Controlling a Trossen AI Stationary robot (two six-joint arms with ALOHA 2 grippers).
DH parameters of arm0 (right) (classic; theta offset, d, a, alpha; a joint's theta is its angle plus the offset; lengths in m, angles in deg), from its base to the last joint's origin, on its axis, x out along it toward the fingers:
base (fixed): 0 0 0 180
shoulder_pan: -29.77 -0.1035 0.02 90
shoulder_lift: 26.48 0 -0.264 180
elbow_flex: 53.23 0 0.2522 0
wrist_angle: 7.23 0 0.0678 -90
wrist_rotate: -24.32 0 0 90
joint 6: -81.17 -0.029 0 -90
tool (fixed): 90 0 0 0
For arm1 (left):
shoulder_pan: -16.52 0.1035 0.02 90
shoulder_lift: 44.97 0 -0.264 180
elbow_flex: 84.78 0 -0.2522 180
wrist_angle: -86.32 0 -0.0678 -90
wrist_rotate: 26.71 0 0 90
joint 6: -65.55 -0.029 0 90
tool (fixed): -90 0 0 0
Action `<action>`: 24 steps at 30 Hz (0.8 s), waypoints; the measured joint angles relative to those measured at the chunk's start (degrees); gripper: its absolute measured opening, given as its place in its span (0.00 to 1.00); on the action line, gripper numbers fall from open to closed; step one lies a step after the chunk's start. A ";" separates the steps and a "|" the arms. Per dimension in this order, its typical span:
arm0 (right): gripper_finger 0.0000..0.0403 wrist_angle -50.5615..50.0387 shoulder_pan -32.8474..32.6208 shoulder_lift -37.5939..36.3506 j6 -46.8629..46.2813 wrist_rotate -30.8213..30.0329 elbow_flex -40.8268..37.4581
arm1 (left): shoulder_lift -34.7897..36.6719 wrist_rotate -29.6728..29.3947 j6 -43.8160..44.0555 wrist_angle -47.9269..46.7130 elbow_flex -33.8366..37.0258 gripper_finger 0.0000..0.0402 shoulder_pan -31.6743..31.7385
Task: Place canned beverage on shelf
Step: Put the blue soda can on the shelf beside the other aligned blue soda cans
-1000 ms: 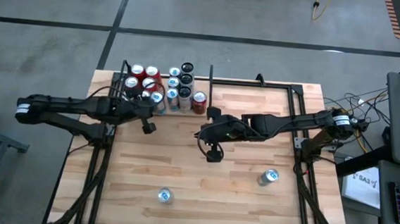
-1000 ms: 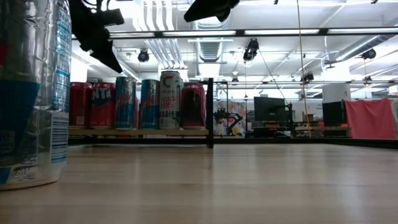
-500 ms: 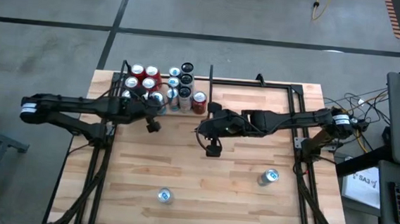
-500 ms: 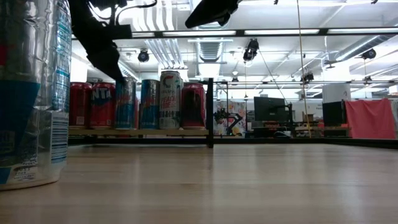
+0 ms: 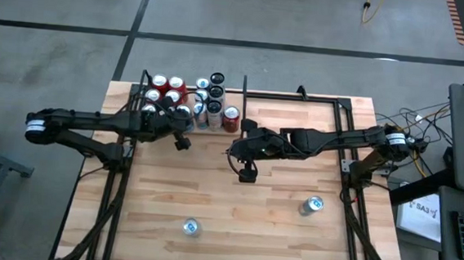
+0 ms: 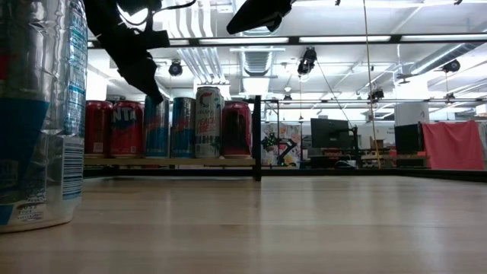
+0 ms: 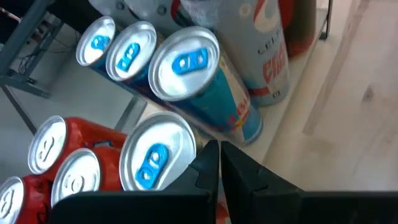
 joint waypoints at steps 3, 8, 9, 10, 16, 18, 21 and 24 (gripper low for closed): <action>0.03 0.00 0.00 0.00 0.00 0.00 0.00 | 0.14 0.07 -0.81 1.32 0.00 0.00 0.01; 0.03 0.00 0.00 0.00 0.07 -0.02 0.00 | 1.16 2.60 -1.91 -0.12 -2.72 0.00 -0.06; 0.03 0.00 0.00 0.00 0.11 -0.02 0.00 | 1.47 2.98 -2.32 -0.70 -3.94 0.00 -0.05; 0.03 0.00 0.00 0.00 0.31 -0.03 0.00 | 1.71 3.23 -2.63 -1.40 -5.29 0.00 -0.04; 0.03 0.00 0.00 0.00 0.65 -0.02 0.00 | 1.67 5.12 -3.25 -8.67 -14.50 0.00 2.65; 0.03 0.00 0.00 0.00 0.66 -0.02 0.00 | 1.06 7.60 -3.26 -12.45 -16.86 0.00 4.86; 0.03 -0.02 0.00 0.00 0.67 -0.02 0.00 | -0.30 13.01 -3.33 -17.05 -19.48 0.00 9.09; 0.03 -0.07 0.00 0.00 0.68 -0.02 0.00 | -1.86 15.96 -4.63 -19.70 -20.64 0.00 13.03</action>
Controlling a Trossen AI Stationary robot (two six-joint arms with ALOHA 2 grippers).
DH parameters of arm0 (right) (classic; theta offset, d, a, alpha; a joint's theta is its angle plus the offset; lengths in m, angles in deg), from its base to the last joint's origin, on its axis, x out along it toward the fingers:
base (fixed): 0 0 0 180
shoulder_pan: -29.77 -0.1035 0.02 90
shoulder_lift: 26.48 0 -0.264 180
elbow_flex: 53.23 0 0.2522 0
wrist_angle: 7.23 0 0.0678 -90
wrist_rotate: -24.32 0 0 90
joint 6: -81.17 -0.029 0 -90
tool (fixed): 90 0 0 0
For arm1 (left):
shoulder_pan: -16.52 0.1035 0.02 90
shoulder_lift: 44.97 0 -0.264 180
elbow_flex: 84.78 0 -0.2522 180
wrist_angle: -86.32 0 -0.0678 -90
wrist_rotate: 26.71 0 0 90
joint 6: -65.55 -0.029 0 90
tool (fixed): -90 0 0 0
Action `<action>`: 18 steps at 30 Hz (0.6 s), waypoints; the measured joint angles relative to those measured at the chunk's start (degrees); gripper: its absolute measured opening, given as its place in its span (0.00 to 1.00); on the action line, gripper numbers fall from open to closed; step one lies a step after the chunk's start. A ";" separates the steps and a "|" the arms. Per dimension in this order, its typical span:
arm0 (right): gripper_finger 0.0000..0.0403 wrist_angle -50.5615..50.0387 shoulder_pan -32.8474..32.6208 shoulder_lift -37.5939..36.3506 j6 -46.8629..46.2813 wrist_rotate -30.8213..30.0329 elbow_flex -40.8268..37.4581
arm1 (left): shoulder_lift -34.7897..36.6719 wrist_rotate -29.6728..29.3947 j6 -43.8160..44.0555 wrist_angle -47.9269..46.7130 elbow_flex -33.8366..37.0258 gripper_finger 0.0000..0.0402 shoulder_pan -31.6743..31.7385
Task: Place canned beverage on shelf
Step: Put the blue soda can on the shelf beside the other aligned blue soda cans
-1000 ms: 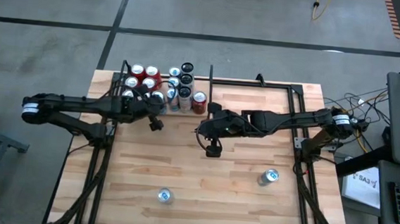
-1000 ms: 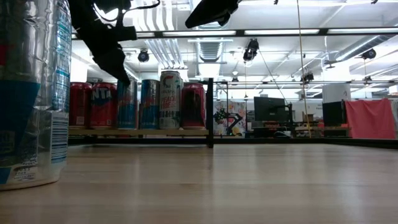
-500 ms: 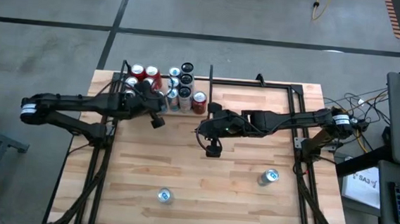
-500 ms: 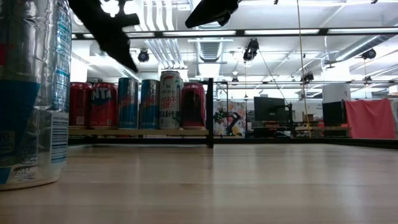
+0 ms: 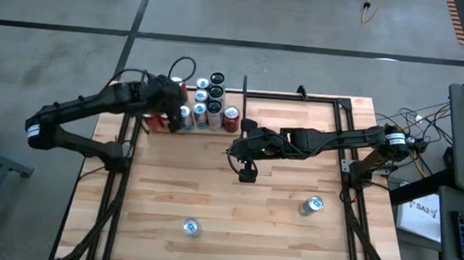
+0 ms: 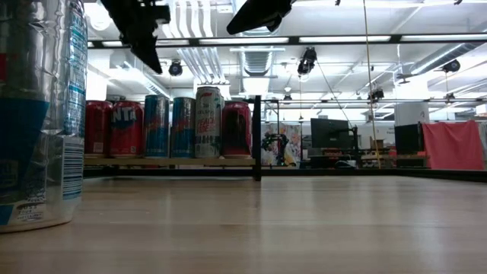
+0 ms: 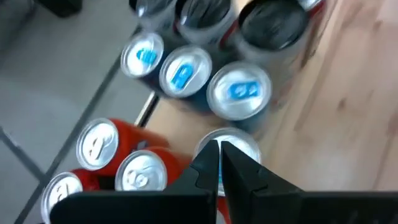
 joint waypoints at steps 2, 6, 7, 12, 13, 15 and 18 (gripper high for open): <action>0.03 0.00 0.00 0.00 -0.02 0.00 0.00 | -1.12 2.00 -1.61 -0.38 0.01 0.00 1.66; 0.03 -0.02 0.00 0.00 -0.04 0.00 0.00 | -2.85 4.74 -3.37 -0.54 0.82 0.00 2.43; 0.03 -0.04 0.00 0.00 -0.06 0.00 0.00 | -3.26 4.84 -3.39 -0.72 0.92 0.00 2.43; 0.03 -0.04 0.00 0.00 -0.06 0.01 0.00 | -4.88 4.71 -3.39 -1.36 1.15 0.00 2.49; 0.03 -0.04 0.00 0.00 -0.13 0.00 0.00 | -5.19 4.71 -3.39 -1.42 1.16 0.00 2.49; 0.03 -0.04 0.00 0.00 -0.17 0.01 -0.01 | -5.71 4.70 -3.39 -1.48 1.16 0.00 2.49; 0.03 -0.04 0.00 0.00 -0.19 0.00 -0.02 | -6.52 3.94 -3.41 -1.47 1.16 0.00 2.49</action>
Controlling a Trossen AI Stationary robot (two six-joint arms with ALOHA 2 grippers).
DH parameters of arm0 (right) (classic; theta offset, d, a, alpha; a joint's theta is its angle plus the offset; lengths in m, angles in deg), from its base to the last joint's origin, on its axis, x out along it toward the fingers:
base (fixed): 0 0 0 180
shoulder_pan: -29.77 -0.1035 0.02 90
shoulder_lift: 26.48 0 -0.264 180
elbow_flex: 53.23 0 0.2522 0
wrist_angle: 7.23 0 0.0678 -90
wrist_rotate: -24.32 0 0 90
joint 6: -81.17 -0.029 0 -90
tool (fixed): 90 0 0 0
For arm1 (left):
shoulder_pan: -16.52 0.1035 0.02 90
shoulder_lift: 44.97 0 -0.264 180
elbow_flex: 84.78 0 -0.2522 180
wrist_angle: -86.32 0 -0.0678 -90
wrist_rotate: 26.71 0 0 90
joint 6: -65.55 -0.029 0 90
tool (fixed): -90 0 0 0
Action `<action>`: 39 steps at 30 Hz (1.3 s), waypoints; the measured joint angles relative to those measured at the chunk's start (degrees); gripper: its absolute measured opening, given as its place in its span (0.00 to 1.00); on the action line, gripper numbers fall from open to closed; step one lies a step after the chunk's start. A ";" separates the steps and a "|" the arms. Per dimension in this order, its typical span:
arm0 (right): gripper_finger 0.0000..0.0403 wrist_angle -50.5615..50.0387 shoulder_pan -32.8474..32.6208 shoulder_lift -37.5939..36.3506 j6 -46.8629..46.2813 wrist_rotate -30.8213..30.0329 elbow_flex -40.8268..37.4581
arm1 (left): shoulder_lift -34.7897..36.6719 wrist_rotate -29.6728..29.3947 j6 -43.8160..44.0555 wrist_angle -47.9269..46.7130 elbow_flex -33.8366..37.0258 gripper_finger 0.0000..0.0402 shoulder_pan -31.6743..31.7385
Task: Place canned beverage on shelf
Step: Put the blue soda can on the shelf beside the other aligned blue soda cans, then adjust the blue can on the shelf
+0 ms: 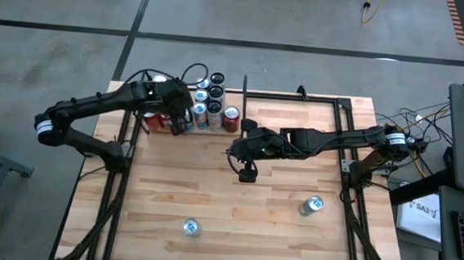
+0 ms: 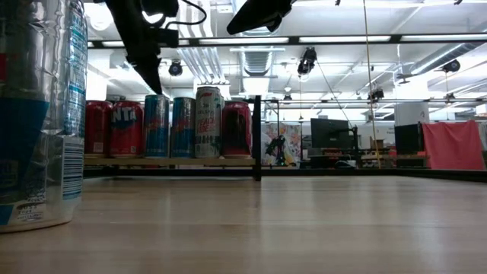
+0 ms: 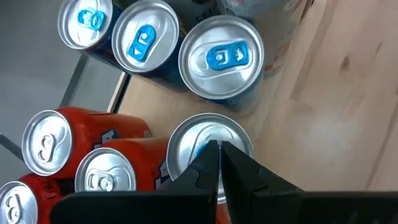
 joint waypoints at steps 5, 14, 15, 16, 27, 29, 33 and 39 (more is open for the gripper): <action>0.03 0.00 0.00 0.00 0.00 0.02 0.02 | -1.29 -0.47 -0.43 0.05 0.17 0.00 -0.02; 0.03 0.00 0.00 0.00 -0.02 0.02 0.00 | -1.94 -0.85 -0.61 1.90 0.26 0.00 0.06; 0.03 0.00 0.00 0.00 -0.02 0.01 0.01 | -1.91 -0.82 -0.61 1.90 0.26 0.00 0.07; 0.03 -0.02 0.00 0.00 -0.02 0.02 0.02 | -1.91 -0.89 -0.59 1.90 0.28 0.00 0.07; 0.03 0.00 0.00 0.00 -0.58 0.02 0.00 | -1.73 -2.20 -0.08 0.91 -0.07 0.00 0.08; 0.03 -0.02 0.00 0.00 -0.73 0.02 0.00 | -1.67 -2.18 0.01 0.60 -0.46 0.00 0.09; 0.03 -0.02 0.00 0.00 -0.81 0.01 0.00 | -1.62 -1.65 0.28 1.28 -2.48 0.00 0.00; 0.03 0.00 0.00 0.00 -0.81 0.02 0.00 | -1.77 -0.13 -1.26 6.01 -3.63 0.00 0.00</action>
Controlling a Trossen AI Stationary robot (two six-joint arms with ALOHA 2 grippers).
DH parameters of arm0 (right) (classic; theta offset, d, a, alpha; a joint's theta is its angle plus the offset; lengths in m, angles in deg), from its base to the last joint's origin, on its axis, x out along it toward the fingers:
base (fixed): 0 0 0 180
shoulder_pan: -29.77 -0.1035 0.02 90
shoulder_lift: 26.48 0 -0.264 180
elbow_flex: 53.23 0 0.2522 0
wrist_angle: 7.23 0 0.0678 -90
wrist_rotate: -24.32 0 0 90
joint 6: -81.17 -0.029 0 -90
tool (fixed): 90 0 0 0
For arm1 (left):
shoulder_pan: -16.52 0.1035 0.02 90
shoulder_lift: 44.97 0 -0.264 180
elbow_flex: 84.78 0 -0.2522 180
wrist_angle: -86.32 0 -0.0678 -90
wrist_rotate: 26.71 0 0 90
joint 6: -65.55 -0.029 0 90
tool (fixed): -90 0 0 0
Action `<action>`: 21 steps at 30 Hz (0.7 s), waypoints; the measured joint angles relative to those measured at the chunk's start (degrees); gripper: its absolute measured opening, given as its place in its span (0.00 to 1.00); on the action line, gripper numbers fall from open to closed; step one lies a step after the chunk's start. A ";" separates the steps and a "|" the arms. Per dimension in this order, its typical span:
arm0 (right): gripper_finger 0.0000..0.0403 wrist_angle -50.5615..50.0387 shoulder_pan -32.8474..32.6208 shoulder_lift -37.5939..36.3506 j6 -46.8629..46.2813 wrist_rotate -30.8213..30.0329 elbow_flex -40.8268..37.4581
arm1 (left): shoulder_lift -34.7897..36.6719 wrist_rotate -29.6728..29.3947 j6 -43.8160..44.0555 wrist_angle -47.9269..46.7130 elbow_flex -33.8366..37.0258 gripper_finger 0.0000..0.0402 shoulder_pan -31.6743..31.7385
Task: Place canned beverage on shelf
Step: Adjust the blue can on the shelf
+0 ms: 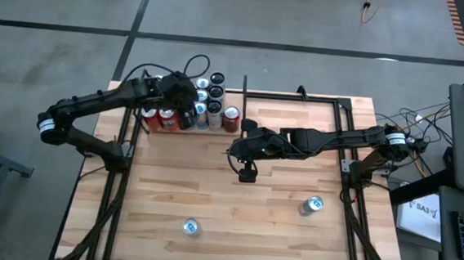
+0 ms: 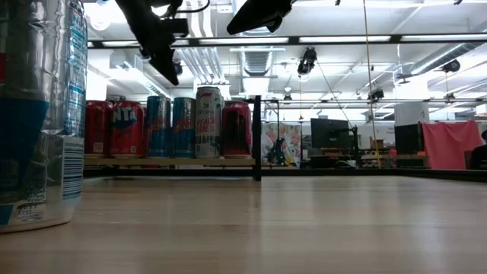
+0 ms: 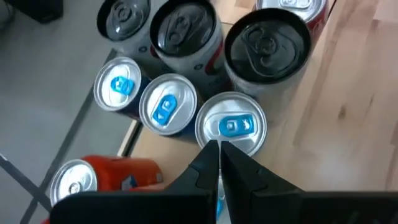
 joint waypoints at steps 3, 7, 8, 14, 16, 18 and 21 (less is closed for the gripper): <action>0.03 -0.02 0.00 0.00 0.00 0.00 0.00 | -0.89 0.02 -0.38 1.85 0.52 0.00 0.00; 0.03 -0.04 -0.01 0.00 0.14 -0.01 0.00 | -2.75 0.02 -0.34 2.28 0.66 0.00 -0.02; 0.03 -0.05 0.00 0.00 0.20 0.00 0.00 | -3.24 0.02 -0.31 2.44 0.66 0.00 0.00; 0.03 -0.06 0.00 0.00 0.28 -0.02 0.00 | -5.92 -0.11 -0.19 2.53 0.66 0.00 -0.02; 0.03 -0.05 -0.02 0.00 0.31 -0.02 0.00 | -6.22 -0.11 -0.34 2.49 0.63 0.00 -0.02; 0.03 -0.07 0.00 0.00 0.37 -0.02 0.00 | -6.32 -0.16 -0.36 2.57 0.61 0.00 -0.09; 0.03 -0.07 -0.01 0.00 0.38 -0.02 0.00 | -6.00 -0.12 -0.36 2.37 0.61 0.00 -0.09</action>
